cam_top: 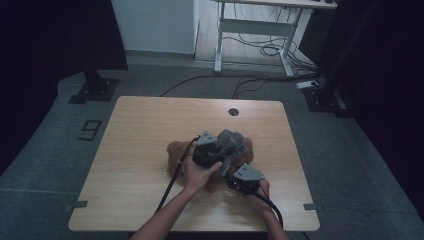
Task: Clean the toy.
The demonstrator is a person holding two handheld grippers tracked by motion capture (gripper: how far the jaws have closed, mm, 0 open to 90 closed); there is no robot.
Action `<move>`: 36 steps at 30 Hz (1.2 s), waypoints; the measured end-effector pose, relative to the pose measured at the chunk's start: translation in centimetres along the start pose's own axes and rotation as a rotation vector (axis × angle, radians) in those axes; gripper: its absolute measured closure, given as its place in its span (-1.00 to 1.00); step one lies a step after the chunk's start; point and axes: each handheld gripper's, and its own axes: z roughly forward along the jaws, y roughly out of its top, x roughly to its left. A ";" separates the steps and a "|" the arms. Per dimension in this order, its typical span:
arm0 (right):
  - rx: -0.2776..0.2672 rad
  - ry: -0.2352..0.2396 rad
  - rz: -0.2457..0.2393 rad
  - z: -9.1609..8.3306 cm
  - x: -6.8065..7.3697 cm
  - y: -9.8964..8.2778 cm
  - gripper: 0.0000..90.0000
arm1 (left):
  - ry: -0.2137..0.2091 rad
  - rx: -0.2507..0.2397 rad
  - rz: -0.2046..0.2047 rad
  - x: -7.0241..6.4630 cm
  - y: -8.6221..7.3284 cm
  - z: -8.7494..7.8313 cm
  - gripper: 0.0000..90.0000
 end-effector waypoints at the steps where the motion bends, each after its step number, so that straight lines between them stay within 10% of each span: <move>1: 0.000 0.000 0.000 0.0 0.0 0.0 0.10 | 0.000 0.000 0.000 0.0 0.0 0.0 0.69; 5: 0.002 0.000 -0.001 0.0 0.0 0.0 0.10 | 0.055 0.058 0.063 -0.7 -0.2 1.0 0.70; 36: -0.009 0.036 0.063 -0.2 -0.4 -0.7 0.11 | 0.370 0.001 -0.126 11.9 -5.8 -11.3 0.70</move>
